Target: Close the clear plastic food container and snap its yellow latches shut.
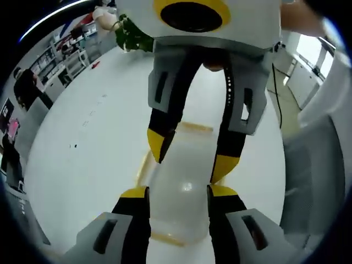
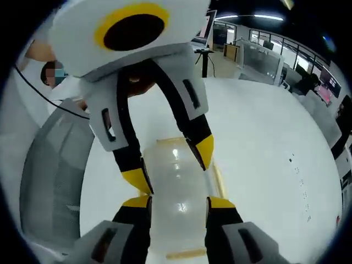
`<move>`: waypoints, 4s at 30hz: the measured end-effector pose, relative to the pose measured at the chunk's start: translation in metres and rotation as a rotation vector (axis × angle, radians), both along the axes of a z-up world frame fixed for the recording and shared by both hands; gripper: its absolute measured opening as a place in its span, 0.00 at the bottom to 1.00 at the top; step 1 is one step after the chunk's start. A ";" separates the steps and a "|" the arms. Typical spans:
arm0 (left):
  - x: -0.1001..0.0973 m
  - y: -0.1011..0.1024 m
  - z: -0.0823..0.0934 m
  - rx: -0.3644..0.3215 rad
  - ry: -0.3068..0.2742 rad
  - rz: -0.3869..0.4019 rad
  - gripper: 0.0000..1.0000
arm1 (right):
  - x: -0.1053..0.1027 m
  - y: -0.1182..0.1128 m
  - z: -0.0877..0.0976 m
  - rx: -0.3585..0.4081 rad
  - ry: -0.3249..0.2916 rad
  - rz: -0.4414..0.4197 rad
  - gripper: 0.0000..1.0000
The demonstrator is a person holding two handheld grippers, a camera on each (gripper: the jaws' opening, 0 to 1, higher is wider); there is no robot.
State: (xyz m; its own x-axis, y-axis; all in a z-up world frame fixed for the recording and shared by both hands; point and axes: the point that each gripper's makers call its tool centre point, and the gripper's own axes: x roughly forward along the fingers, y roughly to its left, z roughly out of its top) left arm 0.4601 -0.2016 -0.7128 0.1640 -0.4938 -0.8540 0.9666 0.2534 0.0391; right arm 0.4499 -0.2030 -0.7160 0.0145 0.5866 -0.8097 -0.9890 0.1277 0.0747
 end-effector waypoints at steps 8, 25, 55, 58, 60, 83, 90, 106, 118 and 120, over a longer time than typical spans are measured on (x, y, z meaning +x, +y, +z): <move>-0.004 -0.001 -0.004 0.000 0.012 0.007 0.39 | 0.009 -0.001 0.001 0.006 -0.013 -0.003 0.36; -0.025 0.003 -0.009 0.004 0.015 0.004 0.41 | 0.029 -0.001 0.001 -0.007 -0.031 0.003 0.38; -0.026 -0.003 -0.022 0.069 -0.210 -0.082 0.44 | 0.035 0.004 -0.018 -0.035 0.142 0.049 0.42; -0.026 -0.003 -0.022 0.065 -0.208 -0.073 0.44 | 0.035 0.006 -0.020 -0.047 0.156 0.066 0.41; -0.026 -0.002 -0.023 0.062 -0.212 -0.073 0.43 | 0.035 0.005 -0.021 -0.055 0.170 0.073 0.41; -0.023 0.000 -0.024 0.090 -0.275 -0.088 0.37 | 0.035 0.005 -0.024 -0.115 0.251 0.136 0.32; -0.025 -0.002 -0.024 0.088 -0.288 -0.094 0.38 | 0.034 0.006 -0.022 -0.094 0.241 0.107 0.35; -0.025 -0.007 -0.021 0.068 -0.264 -0.083 0.42 | 0.035 0.004 -0.016 -0.066 0.182 0.062 0.37; -0.033 -0.002 -0.017 0.040 -0.152 -0.073 0.48 | 0.032 -0.010 -0.008 -0.068 0.089 0.082 0.47; -0.034 0.000 -0.018 0.038 -0.131 -0.082 0.48 | 0.031 -0.012 -0.007 -0.062 0.080 0.078 0.49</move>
